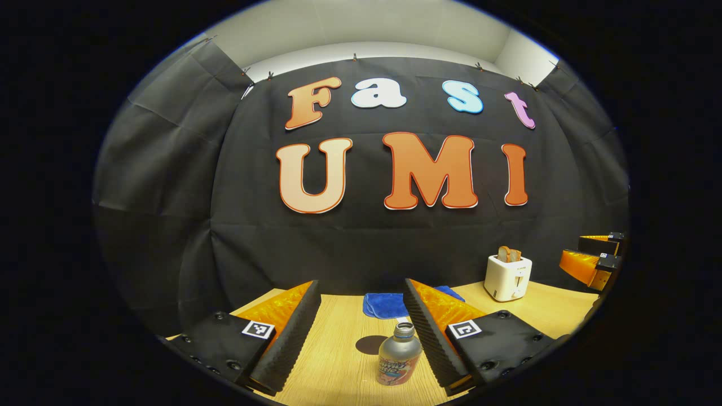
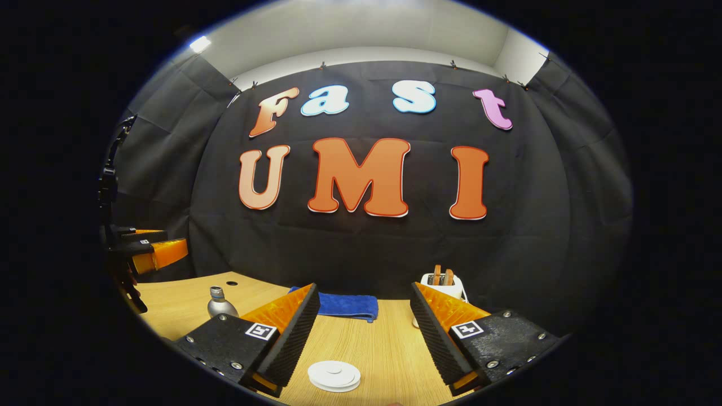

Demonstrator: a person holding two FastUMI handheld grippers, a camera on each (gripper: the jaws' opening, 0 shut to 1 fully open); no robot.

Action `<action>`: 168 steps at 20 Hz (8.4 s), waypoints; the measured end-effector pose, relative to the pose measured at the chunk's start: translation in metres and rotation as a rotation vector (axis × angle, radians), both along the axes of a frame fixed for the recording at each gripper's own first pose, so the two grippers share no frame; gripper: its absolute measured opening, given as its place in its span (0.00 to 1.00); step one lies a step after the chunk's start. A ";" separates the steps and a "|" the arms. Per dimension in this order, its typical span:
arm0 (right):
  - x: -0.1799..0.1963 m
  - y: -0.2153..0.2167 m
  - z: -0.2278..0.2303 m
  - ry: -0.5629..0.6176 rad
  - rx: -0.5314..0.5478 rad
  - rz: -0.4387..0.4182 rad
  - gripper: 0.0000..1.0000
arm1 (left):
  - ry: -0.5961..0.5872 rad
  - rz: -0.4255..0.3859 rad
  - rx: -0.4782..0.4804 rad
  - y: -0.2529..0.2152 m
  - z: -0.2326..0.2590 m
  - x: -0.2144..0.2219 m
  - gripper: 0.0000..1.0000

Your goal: Open the teacup lid with one hand, grasp the water bottle and pour water into the teacup with the other hand; after pouring, place the water bottle on the coaster and then close the teacup lid.

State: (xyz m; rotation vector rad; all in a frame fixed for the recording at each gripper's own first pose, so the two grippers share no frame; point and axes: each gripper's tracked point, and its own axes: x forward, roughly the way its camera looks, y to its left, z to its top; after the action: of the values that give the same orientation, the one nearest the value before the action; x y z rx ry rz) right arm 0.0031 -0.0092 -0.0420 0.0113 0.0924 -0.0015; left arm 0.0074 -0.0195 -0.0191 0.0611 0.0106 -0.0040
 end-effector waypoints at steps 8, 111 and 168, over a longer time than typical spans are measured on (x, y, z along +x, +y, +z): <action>0.007 0.015 -0.057 0.120 0.022 0.048 0.96 | 0.041 -0.002 0.039 0.000 -0.022 -0.001 0.96; -0.026 -0.107 -0.101 0.135 -0.002 -0.030 0.19 | 0.221 -0.339 1.305 -0.108 -0.177 0.042 0.83; -0.037 -0.119 -0.098 0.132 -0.027 0.005 0.19 | -0.033 -0.413 1.924 -0.136 -0.111 0.053 0.83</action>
State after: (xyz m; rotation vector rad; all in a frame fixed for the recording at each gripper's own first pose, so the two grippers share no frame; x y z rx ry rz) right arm -0.0338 -0.1282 -0.1401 -0.0164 0.2240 0.0011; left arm 0.0606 -0.1551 -0.1300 1.9866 -0.0356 -0.4081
